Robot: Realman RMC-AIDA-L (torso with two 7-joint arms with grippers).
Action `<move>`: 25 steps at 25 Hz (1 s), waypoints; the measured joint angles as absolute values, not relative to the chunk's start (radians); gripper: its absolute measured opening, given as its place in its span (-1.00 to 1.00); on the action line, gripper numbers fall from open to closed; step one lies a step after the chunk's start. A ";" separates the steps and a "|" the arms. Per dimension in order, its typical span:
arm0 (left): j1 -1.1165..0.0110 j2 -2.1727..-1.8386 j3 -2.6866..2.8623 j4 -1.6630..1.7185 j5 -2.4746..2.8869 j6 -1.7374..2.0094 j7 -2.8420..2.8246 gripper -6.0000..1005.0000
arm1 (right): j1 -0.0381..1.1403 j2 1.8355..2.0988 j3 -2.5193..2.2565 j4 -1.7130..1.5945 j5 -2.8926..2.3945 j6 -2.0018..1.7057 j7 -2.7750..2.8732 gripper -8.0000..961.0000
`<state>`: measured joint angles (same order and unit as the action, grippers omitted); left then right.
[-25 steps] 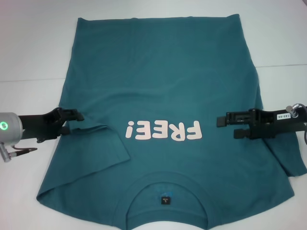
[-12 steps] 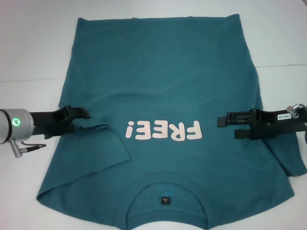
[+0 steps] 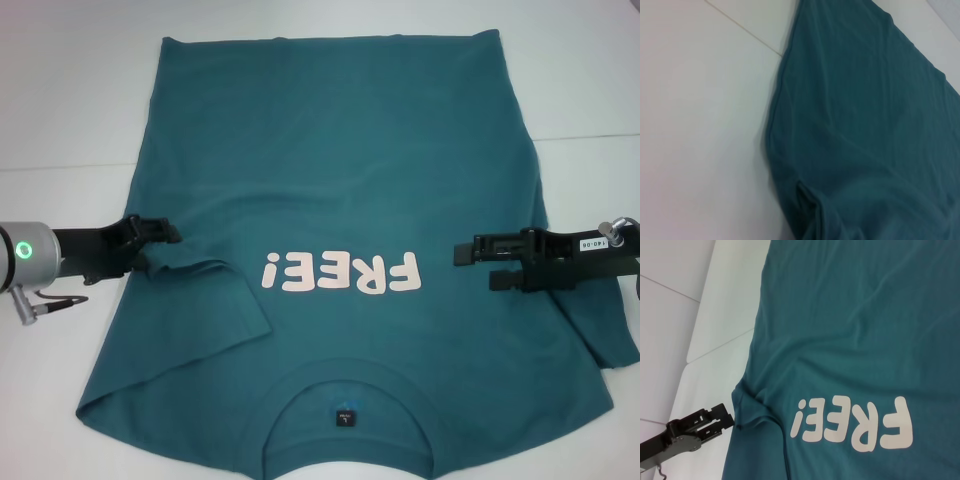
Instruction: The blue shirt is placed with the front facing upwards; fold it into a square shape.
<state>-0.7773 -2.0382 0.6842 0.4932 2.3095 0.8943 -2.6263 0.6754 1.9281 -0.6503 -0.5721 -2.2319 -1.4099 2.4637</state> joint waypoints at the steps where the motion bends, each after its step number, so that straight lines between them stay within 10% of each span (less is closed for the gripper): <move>1: -0.777 -2.038 0.684 0.493 2.310 0.894 -2.626 0.20 | 0.675 1.928 -0.650 -0.572 -2.232 -1.410 2.464 0.88; 25: -0.797 -2.045 0.684 0.467 2.356 0.870 -2.634 0.17 | 0.675 1.928 -0.650 -0.570 -2.229 -1.411 2.464 0.88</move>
<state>-0.7971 -2.0447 0.6843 0.4667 2.3563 0.8700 -2.6340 0.6750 1.9281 -0.6504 -0.5704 -2.2292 -1.4113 2.4636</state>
